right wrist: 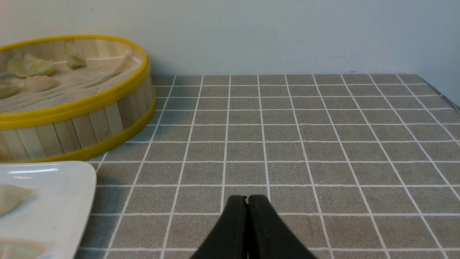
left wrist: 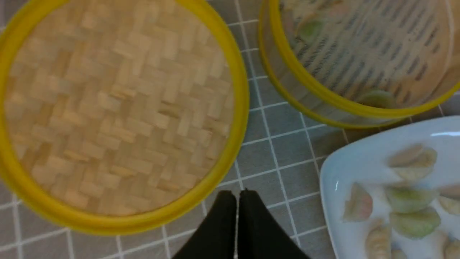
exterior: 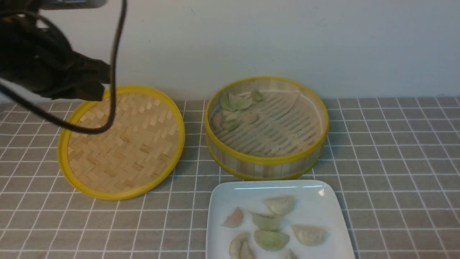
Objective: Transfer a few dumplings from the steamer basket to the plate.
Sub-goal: Use the left arm to grab a dumpling from the steamer
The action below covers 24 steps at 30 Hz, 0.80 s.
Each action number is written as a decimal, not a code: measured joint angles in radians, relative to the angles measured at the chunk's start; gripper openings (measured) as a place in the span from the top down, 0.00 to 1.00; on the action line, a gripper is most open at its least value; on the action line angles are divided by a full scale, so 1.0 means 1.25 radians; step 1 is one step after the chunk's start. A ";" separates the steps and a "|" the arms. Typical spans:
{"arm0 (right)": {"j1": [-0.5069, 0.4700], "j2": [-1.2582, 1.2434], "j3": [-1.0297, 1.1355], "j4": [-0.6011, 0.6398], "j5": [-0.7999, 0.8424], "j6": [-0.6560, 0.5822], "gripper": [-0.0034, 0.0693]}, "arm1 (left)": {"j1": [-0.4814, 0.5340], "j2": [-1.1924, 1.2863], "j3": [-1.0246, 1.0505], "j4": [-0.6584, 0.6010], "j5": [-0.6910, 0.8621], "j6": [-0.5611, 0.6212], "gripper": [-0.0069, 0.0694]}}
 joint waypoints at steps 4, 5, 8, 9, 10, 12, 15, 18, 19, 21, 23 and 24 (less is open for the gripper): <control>0.000 0.000 0.000 0.000 0.000 0.000 0.97 | -0.093 0.145 -0.113 0.012 0.003 0.025 0.92; 0.000 0.000 0.000 0.000 0.000 0.000 0.97 | -0.101 0.151 -0.118 0.015 0.003 0.026 0.92; 0.000 0.000 0.000 0.000 0.000 0.000 0.97 | -0.160 0.263 -0.221 0.056 0.009 0.033 0.92; 0.000 0.000 0.000 0.000 0.000 0.000 0.97 | -0.167 0.282 -0.239 0.061 0.011 0.033 0.92; 0.000 0.000 0.000 0.000 0.000 0.000 0.97 | -0.178 0.313 -0.270 0.067 0.017 0.034 0.92; 0.000 0.000 0.000 0.000 0.000 0.000 0.97 | -0.196 0.373 -0.331 0.078 0.026 0.037 0.92; 0.000 0.000 0.000 0.000 0.000 0.000 0.97 | -0.213 0.443 -0.406 0.082 0.036 0.046 0.92; 0.000 0.000 0.000 0.000 0.000 0.000 0.97 | -0.228 0.519 -0.477 0.082 0.034 0.064 0.92; 0.000 0.000 0.000 0.000 0.000 0.000 0.97 | -0.231 0.541 -0.494 0.082 0.024 0.071 0.91; 0.000 0.000 0.000 0.000 0.000 0.000 0.97 | -0.235 0.578 -0.517 0.082 -0.009 0.089 0.90; 0.000 0.000 0.000 0.000 0.000 0.000 0.97 | -0.236 0.600 -0.520 0.082 -0.034 0.103 0.88; 0.000 0.000 0.000 0.000 0.000 0.000 0.97 | -0.237 0.612 -0.520 0.082 -0.053 0.109 0.86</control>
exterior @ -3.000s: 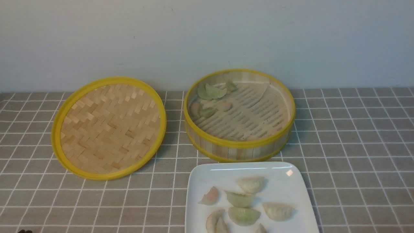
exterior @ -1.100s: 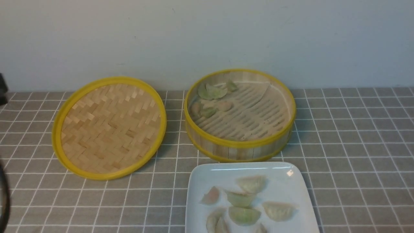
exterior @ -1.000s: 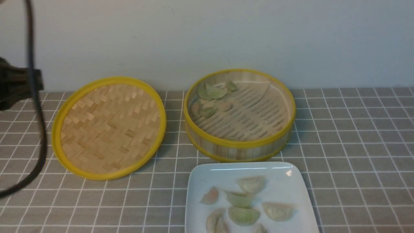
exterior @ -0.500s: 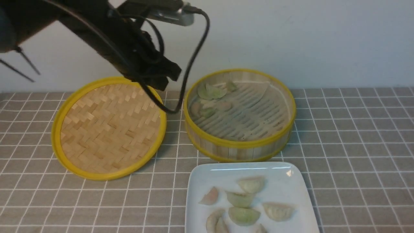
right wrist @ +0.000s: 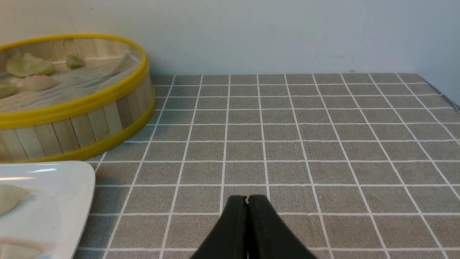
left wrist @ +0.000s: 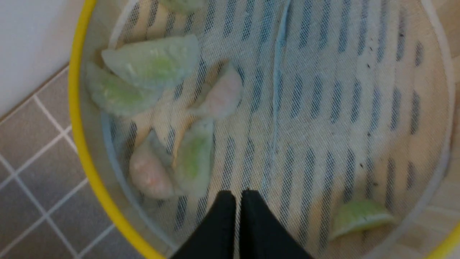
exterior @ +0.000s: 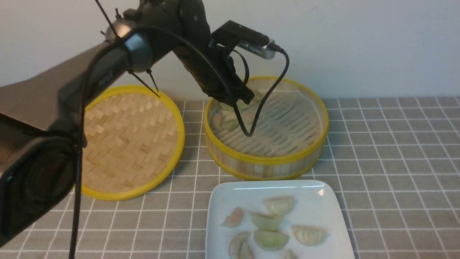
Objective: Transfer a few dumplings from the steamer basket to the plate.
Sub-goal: Use the left arm to grab a dumpling from the steamer
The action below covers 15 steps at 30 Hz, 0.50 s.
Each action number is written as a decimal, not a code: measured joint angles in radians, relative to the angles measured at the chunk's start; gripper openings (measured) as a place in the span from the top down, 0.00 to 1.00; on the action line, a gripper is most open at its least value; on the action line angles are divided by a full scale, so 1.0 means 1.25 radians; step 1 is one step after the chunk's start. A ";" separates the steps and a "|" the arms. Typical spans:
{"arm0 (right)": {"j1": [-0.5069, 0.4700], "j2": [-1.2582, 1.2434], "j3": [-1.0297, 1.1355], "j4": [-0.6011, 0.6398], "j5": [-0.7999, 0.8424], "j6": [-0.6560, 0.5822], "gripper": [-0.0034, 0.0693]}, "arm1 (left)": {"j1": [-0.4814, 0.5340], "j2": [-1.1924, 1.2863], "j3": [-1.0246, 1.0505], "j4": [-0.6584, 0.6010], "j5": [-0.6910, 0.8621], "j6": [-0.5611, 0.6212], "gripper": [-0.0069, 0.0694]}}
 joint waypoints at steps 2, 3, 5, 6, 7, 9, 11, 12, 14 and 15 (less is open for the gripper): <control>0.000 0.000 0.000 0.000 0.000 0.000 0.97 | 0.000 0.027 0.000 0.000 -0.034 0.013 0.80; 0.000 0.000 0.000 0.000 0.000 0.000 0.97 | 0.000 0.038 0.000 0.001 -0.050 0.018 0.76; 0.000 0.000 0.000 0.000 0.000 0.000 0.97 | 0.000 0.060 0.000 0.003 -0.080 0.028 0.66; 0.000 0.000 0.000 0.000 0.000 0.000 0.97 | 0.000 0.069 0.000 0.003 -0.095 0.032 0.60; 0.000 0.000 0.000 0.000 0.000 0.000 0.97 | 0.000 0.073 0.000 0.003 -0.101 0.035 0.58; 0.000 0.000 0.000 0.000 0.000 0.000 0.97 | 0.000 0.093 0.000 0.003 -0.128 0.044 0.45; 0.000 0.000 0.000 0.000 0.000 0.000 0.97 | 0.000 0.109 0.000 0.004 -0.141 0.055 0.38; 0.000 0.000 0.000 0.000 0.000 0.000 0.97 | 0.000 0.114 0.000 0.003 -0.143 0.056 0.36; 0.000 0.000 0.000 0.000 0.000 0.000 0.97 | 0.000 0.128 0.000 0.003 -0.150 0.061 0.33; 0.000 0.000 0.000 0.000 0.000 0.000 0.97 | 0.000 0.138 0.000 0.003 -0.158 0.063 0.33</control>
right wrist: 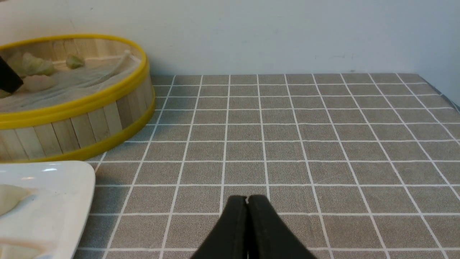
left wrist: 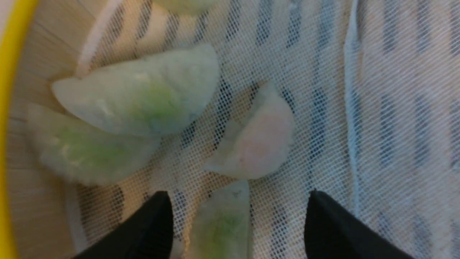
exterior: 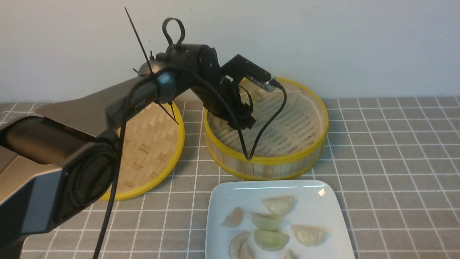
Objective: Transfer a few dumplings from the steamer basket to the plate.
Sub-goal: Use the left arm to grab a dumpling from the steamer, then use the left arm to put the dumpling into the plate
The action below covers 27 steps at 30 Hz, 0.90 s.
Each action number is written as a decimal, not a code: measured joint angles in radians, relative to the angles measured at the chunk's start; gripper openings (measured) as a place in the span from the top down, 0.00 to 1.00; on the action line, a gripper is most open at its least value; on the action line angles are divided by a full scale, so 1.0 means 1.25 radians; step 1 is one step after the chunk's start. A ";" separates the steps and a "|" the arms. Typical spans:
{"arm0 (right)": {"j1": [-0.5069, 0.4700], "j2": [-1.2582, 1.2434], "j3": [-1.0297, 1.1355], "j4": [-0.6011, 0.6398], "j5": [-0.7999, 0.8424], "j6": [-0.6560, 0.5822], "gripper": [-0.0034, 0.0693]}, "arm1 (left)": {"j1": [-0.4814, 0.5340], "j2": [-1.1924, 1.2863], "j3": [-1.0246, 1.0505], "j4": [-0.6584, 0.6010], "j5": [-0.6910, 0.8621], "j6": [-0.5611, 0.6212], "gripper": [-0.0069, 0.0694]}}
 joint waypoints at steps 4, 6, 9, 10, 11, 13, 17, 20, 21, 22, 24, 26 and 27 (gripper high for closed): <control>0.000 0.000 0.000 0.000 0.000 0.000 0.97 | 0.000 0.011 -0.003 -0.001 -0.004 -0.008 0.36; 0.000 0.000 0.000 0.000 0.000 0.000 0.97 | 0.000 0.014 -0.006 -0.004 0.003 -0.023 0.42; 0.000 0.000 0.000 0.000 0.000 0.000 0.97 | 0.000 0.014 -0.008 -0.010 0.023 -0.034 0.61; 0.000 0.000 0.000 0.000 0.000 0.000 0.97 | -0.001 0.010 -0.009 -0.011 0.029 -0.035 0.68; 0.000 0.000 0.000 0.000 0.000 0.000 0.97 | -0.002 0.001 -0.008 -0.008 0.052 -0.036 0.69; 0.000 0.000 0.000 0.000 0.000 0.000 0.97 | -0.004 -0.014 -0.005 0.000 0.088 -0.037 0.69; 0.000 0.000 0.000 0.000 0.000 0.010 0.97 | -0.013 -0.104 -0.001 0.002 0.173 -0.045 0.69; 0.000 0.000 0.000 0.000 0.000 0.011 0.97 | -0.019 -0.175 -0.001 0.000 0.236 -0.054 0.69; 0.000 0.000 0.000 0.000 0.000 0.012 0.97 | -0.023 -0.232 -0.004 -0.007 0.294 -0.064 0.69; 0.000 0.000 0.000 0.000 0.000 0.012 0.97 | -0.024 -0.249 -0.004 -0.013 0.324 -0.066 0.69; 0.000 0.000 0.000 0.000 0.000 0.012 0.97 | -0.029 -0.296 -0.002 -0.040 0.368 -0.074 0.69; 0.000 0.000 0.000 0.000 0.000 0.012 0.97 | -0.039 -0.339 0.030 -0.060 0.379 -0.089 0.69; 0.000 0.000 0.000 0.000 0.000 0.012 0.97 | -0.049 -0.359 0.053 -0.067 0.379 -0.092 0.69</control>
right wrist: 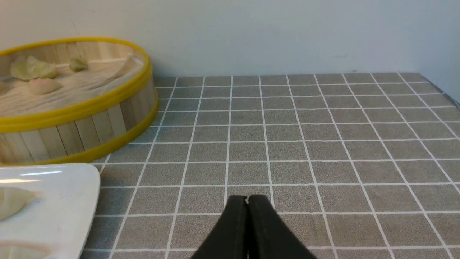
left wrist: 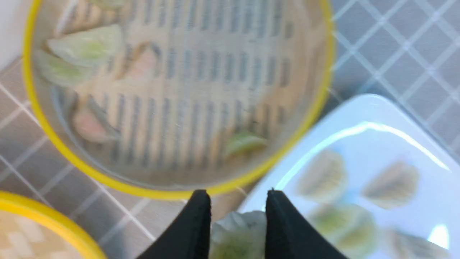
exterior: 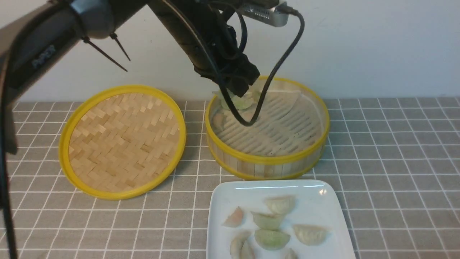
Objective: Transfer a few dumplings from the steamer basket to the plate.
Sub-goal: Use the left arm to put the dumpling into the plate
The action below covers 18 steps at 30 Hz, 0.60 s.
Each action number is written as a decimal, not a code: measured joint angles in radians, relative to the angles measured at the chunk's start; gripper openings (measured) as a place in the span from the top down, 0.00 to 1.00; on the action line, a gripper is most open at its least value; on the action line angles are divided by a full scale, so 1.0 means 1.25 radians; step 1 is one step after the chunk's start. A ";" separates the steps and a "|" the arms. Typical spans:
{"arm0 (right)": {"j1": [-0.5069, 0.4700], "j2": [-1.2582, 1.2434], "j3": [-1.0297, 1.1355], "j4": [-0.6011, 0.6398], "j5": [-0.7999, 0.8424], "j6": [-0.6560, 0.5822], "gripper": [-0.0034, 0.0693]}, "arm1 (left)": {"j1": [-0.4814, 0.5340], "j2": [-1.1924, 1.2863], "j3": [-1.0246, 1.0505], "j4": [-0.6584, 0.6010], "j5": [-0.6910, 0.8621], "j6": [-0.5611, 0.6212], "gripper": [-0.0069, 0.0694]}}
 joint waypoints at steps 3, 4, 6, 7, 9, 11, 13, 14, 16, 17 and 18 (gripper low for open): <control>0.000 0.000 0.000 0.000 0.000 0.001 0.97 | -0.040 -0.032 0.099 -0.015 0.002 -0.003 0.69; 0.000 0.000 0.000 0.000 0.000 0.001 0.97 | -0.068 -0.034 0.142 -0.021 0.003 -0.003 0.69; 0.000 0.000 0.000 0.000 0.000 0.001 0.97 | -0.088 -0.031 0.176 -0.022 0.003 -0.003 0.69; 0.000 0.000 0.000 0.000 0.000 0.001 0.97 | -0.115 -0.017 0.216 -0.025 0.003 -0.001 0.69; 0.000 0.000 0.000 0.000 0.000 0.001 0.97 | -0.144 0.014 0.248 -0.028 0.004 0.006 0.69; 0.000 0.000 0.000 0.000 0.000 0.002 0.97 | -0.158 0.047 0.252 -0.026 0.000 0.007 0.69; 0.000 0.000 0.000 0.000 0.000 0.002 0.97 | -0.164 0.077 0.251 -0.019 -0.018 0.007 0.69; 0.000 0.000 0.000 0.000 0.000 0.002 0.97 | -0.165 0.091 0.251 -0.015 -0.026 0.007 0.69; 0.000 0.000 0.000 0.000 0.000 0.002 0.97 | -0.165 0.103 0.250 -0.010 -0.035 0.007 0.69; 0.000 0.000 0.000 0.000 0.000 0.002 0.97 | -0.165 0.105 0.250 -0.006 -0.041 0.007 0.68; 0.000 0.000 0.000 0.000 0.000 0.002 0.97 | -0.165 0.106 0.249 -0.002 -0.045 0.007 0.66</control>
